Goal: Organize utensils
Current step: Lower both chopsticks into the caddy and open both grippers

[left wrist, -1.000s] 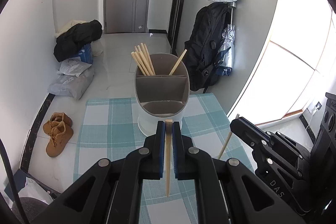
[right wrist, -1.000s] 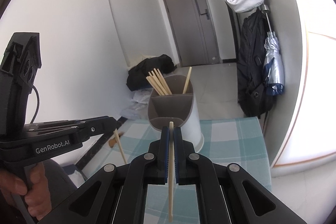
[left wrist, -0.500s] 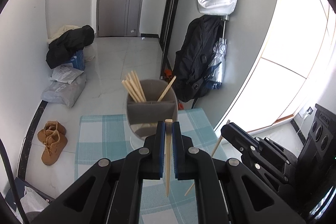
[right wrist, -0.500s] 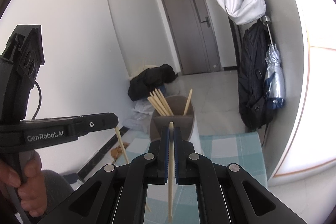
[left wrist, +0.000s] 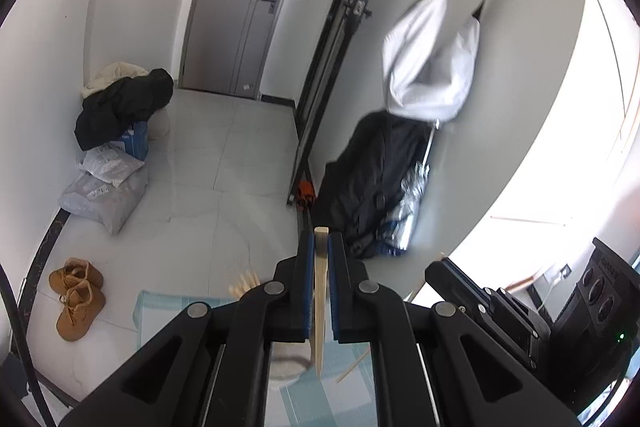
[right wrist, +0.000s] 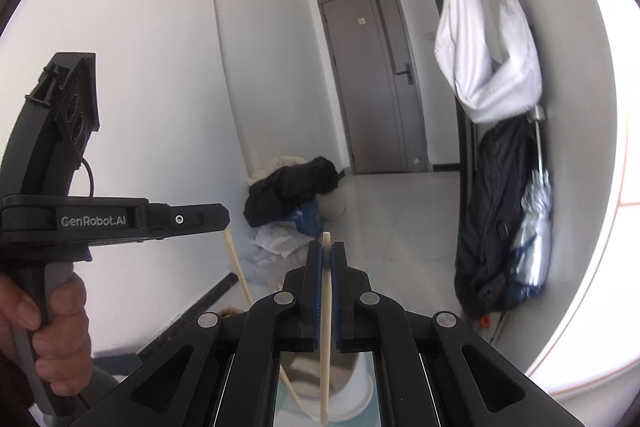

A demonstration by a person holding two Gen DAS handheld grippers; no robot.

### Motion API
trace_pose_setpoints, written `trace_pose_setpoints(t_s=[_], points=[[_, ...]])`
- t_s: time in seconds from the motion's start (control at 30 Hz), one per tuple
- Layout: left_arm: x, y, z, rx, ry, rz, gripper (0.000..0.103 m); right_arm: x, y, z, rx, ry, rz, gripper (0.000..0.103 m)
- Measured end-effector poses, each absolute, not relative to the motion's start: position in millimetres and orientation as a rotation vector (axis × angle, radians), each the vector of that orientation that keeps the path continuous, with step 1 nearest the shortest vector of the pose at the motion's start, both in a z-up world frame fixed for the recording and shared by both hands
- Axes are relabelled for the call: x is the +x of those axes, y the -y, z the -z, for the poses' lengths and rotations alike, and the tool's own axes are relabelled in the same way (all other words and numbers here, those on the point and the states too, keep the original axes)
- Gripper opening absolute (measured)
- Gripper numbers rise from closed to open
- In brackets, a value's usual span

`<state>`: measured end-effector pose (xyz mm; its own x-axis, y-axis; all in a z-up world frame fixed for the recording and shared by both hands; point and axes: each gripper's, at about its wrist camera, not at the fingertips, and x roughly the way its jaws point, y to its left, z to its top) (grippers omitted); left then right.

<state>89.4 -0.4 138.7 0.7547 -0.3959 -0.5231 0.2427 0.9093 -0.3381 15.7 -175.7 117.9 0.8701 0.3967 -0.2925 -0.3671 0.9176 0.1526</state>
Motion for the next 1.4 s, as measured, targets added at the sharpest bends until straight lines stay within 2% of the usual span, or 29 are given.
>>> trace_pose_setpoints(t_s=[0.2,0.4,0.6,0.83,1.13,1.4], points=[[117,-11,-143,-0.298,-0.594,0.332,0.003,56,163,-144,0.064,-0.289,-0.421,0.003],[139,-22,-122,-0.328,-0.617,0.305,0.003,93,148,-149,0.037,-0.276,-0.429,0.003],[158,-30,-95,-0.363,-0.669,0.281,0.003,121,136,-135,0.023,-0.292,-0.433,0.003],[161,-27,-88,-0.352,-0.648,0.296,0.003,143,131,-111,0.024,-0.338,-0.43,0.003],[151,-16,-77,-0.257,-0.645,0.341,0.003,141,131,-92,0.0,-0.356,-0.435,0.004],[146,-10,-53,-0.228,-0.729,0.405,0.004,127,134,-67,-0.005,-0.406,-0.456,0.004]])
